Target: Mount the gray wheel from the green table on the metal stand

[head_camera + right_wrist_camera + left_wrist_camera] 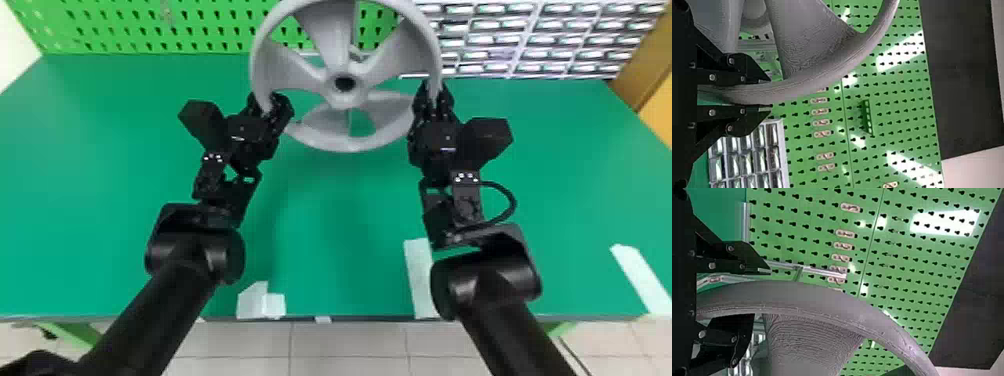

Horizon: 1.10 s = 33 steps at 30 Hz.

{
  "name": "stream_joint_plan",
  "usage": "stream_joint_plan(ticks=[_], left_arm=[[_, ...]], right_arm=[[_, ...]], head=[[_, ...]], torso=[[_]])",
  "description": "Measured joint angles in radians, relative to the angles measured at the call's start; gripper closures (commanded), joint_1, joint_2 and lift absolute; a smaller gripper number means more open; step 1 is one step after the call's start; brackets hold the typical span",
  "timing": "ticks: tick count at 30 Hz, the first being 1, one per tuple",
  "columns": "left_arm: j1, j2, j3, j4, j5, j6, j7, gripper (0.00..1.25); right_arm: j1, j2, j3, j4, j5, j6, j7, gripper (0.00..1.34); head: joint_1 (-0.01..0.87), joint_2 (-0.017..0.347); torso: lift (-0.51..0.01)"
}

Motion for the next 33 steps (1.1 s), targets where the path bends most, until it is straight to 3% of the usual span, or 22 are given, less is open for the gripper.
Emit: stream_joint_plan(ticks=[33], left_arm=[[-0.044, -0.016, 0.009, 0.094, -0.013, -0.025, 0.0, 0.97]], right_arm=[[-0.047, -0.001, -0.02, 0.076, 0.007, 0.016, 0.0, 1.1]], head=[[0.868, 0.052]], torso=[[-0.093]])
